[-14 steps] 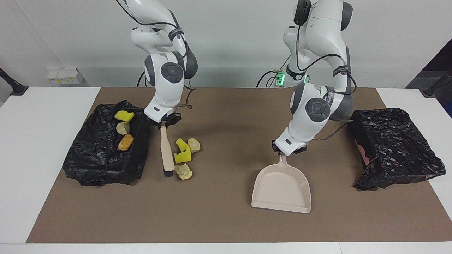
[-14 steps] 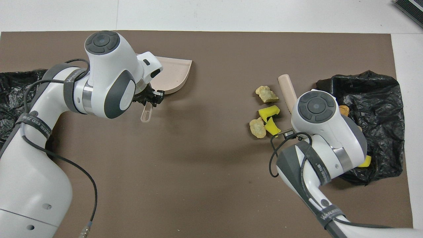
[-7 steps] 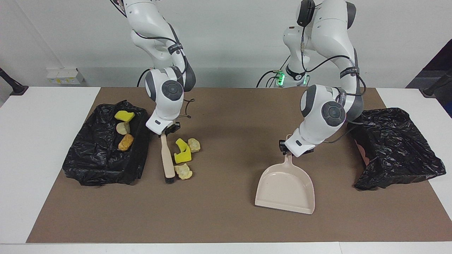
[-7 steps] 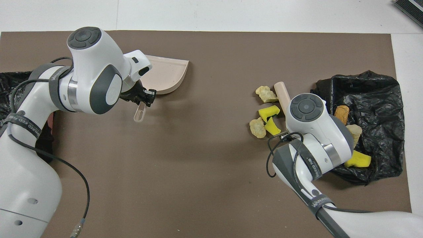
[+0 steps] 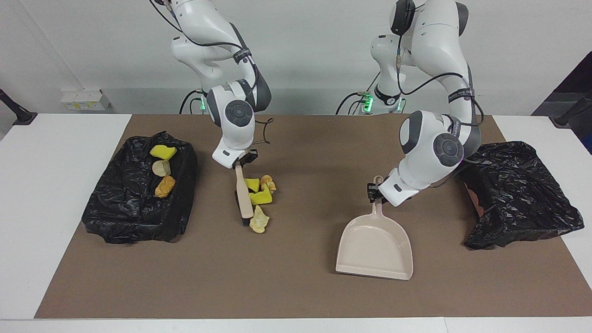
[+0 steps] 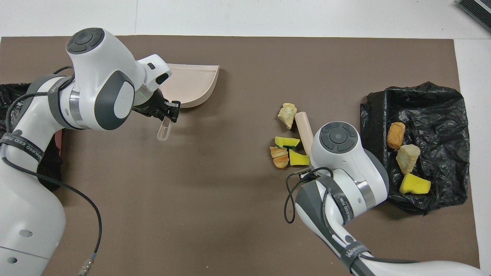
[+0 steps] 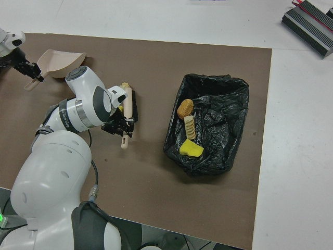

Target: Sweep and dump trash in bin

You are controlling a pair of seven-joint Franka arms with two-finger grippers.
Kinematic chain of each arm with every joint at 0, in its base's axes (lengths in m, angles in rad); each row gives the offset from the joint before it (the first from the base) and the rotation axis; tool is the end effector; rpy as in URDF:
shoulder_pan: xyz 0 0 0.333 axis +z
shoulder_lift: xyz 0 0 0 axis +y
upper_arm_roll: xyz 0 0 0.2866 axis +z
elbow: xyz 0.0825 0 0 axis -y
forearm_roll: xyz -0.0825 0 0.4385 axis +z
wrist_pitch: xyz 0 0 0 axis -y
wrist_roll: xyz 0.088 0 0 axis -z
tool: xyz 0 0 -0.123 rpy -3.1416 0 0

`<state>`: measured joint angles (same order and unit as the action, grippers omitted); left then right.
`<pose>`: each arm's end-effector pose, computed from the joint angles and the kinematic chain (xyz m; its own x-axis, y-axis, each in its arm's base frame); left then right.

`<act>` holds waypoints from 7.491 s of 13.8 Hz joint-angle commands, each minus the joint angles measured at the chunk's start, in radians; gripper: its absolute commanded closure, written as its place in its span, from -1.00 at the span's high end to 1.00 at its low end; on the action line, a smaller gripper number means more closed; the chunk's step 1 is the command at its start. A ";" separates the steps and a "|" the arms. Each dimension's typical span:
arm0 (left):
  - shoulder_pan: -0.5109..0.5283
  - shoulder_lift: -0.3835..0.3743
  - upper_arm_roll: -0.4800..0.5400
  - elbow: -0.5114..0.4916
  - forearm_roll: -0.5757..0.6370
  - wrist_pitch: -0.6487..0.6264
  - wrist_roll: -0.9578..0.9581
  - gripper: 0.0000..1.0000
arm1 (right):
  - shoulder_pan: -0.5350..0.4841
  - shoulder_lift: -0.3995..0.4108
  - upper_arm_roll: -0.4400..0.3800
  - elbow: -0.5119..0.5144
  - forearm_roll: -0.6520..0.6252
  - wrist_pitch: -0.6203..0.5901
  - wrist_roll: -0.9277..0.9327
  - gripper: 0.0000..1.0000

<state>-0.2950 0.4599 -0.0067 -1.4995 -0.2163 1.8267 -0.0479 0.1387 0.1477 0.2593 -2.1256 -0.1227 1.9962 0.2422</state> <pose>0.6719 -0.2303 0.3320 0.9695 -0.1957 -0.1474 -0.1655 -0.9668 0.1947 0.5224 0.2115 0.2445 0.9478 0.2007 -0.2478 0.2354 -0.9646 0.1192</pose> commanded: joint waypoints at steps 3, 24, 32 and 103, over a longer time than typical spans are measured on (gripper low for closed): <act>-0.067 -0.121 0.008 -0.040 -0.005 -0.102 0.023 -1.00 | -0.019 -0.109 0.017 0.009 0.032 -0.060 0.133 -1.00; -0.219 -0.302 0.008 -0.459 0.389 0.191 0.938 -1.00 | 0.012 -0.094 0.057 -0.200 0.205 0.078 0.057 -1.00; -0.250 -0.374 0.005 -0.579 0.391 0.200 0.849 -1.00 | 0.015 0.012 0.193 -0.044 0.560 0.075 -0.015 -1.00; 0.702 -0.204 0.031 -0.019 0.478 0.089 2.090 -1.00 | 0.047 0.035 0.436 -0.010 0.368 -0.002 0.491 -0.99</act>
<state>0.3940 0.2386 0.0265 -1.5480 0.2060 1.8761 2.0397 0.1978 0.1796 0.6860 -2.1222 0.2546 1.9657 0.7587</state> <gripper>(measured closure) 0.687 0.731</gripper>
